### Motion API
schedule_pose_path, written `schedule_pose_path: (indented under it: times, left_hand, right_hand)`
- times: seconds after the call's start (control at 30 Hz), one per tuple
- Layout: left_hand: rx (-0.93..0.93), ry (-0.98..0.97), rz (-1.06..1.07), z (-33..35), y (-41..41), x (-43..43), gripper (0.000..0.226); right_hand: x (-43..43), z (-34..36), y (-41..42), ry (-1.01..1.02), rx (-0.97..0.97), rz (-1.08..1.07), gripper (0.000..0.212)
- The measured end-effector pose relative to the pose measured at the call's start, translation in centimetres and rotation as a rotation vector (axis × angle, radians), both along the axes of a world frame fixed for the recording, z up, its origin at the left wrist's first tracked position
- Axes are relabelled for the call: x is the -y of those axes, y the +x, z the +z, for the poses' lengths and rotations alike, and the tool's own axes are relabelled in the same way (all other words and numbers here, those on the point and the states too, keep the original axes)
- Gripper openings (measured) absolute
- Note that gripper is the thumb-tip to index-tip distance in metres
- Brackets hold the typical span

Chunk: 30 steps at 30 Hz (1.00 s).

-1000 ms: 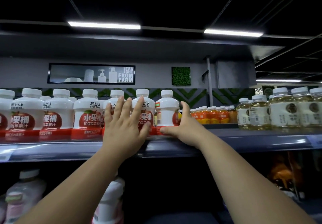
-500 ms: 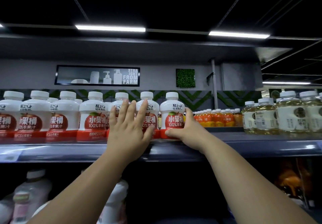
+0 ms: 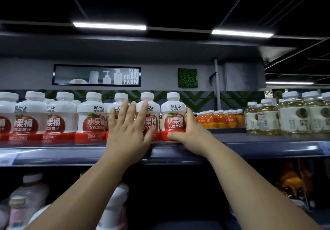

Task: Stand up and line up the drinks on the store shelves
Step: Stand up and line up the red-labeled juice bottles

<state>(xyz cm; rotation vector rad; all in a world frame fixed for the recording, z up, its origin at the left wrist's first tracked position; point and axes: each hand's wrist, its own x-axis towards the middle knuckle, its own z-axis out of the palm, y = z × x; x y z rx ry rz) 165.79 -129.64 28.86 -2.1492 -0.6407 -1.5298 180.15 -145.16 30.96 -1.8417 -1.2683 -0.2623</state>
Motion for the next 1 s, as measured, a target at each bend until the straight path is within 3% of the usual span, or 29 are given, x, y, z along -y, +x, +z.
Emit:
schedule_pose_path:
  times: [0.23, 1.0]
  left_hand:
    - [-0.006, 0.006, 0.012, 0.06, 0.0, -0.1, 0.076]
    - [-0.01, -0.013, 0.006, 0.05, -0.09, 0.06, 0.076]
  right_hand:
    - [-0.3, 0.03, 0.5, 0.029, -0.063, 0.049, 0.106]
    - [-0.19, -0.21, 0.76, 0.066, 0.028, 0.035, 0.099]
